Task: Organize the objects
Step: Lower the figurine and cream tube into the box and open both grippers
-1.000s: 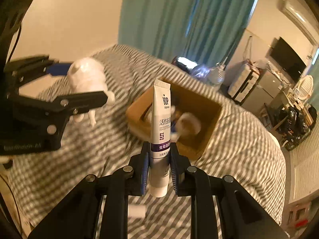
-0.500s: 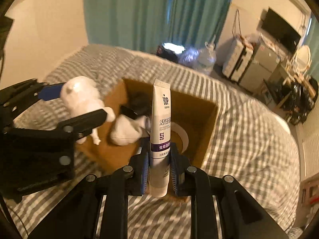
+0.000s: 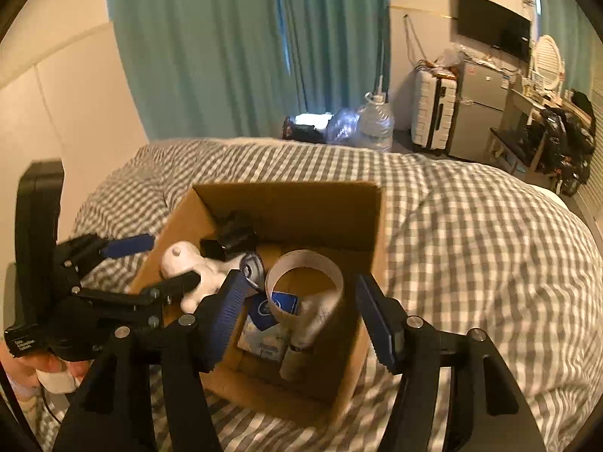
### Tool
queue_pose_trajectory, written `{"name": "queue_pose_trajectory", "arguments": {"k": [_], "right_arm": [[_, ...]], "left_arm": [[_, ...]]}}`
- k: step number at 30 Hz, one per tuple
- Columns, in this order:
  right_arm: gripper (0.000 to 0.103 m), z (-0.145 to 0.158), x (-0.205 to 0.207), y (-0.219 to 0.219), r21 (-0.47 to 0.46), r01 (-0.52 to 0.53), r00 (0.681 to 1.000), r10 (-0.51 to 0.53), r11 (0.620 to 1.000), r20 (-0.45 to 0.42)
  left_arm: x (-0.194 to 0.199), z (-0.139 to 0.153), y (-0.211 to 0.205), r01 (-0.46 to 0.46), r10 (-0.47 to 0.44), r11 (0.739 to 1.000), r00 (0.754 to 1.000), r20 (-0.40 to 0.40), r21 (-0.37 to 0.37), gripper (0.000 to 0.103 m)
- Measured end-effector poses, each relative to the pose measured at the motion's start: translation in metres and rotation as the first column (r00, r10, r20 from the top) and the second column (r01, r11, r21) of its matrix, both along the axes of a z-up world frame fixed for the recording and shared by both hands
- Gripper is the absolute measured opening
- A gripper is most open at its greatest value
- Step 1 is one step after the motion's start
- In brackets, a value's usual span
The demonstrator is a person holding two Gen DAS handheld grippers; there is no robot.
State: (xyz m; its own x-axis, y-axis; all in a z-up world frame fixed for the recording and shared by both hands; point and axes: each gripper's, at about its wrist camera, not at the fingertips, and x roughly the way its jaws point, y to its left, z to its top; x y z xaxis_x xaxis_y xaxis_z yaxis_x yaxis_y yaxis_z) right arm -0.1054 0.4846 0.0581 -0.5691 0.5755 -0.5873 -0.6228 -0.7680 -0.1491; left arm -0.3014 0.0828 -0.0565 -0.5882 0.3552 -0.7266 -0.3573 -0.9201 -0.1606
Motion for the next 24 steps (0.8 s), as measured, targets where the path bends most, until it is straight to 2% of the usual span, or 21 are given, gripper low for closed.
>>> {"name": "queue_pose_trajectory", "arguments": {"k": [4,6,8,13,16,21,24], "right_arm": [[0.074,0.016,0.03,-0.022,0.032,0.018,0.998,-0.016,0.999,-0.065],[0.078,0.022,0.049,-0.044,0.056,0.061,0.994,-0.055,0.997,-0.096],[0.078,0.024,0.065,-0.062,0.06,0.083,0.992,-0.077,0.995,-0.1],[0.078,0.026,0.088,-0.101,0.078,0.085,0.994,-0.079,0.993,-0.072],[0.078,0.026,0.099,-0.121,0.103,0.069,0.996,-0.062,0.992,-0.063],[0.079,0.022,0.113,-0.151,0.156,0.046,0.999,-0.045,0.987,-0.008],[0.079,0.009,0.124,-0.166,0.19,0.021,0.998,-0.031,0.982,0.048]], "left_arm": [[0.023,0.019,-0.002,-0.007,0.007,1.0,1.0,-0.008,-0.008,0.092],[0.035,0.029,-0.006,-0.001,0.001,1.0,1.0,0.002,-0.008,0.092],[0.051,0.042,-0.013,-0.005,0.005,1.0,1.0,-0.017,-0.004,0.093],[0.089,0.064,-0.03,-0.051,0.048,0.998,0.996,-0.07,-0.033,0.095],[0.112,0.07,-0.042,-0.073,0.071,0.997,0.995,-0.068,-0.031,0.095],[0.15,0.063,-0.058,-0.102,0.098,0.994,0.993,-0.071,-0.045,0.096],[0.174,0.055,-0.063,-0.119,0.114,0.991,0.991,-0.07,-0.067,0.096]]}}
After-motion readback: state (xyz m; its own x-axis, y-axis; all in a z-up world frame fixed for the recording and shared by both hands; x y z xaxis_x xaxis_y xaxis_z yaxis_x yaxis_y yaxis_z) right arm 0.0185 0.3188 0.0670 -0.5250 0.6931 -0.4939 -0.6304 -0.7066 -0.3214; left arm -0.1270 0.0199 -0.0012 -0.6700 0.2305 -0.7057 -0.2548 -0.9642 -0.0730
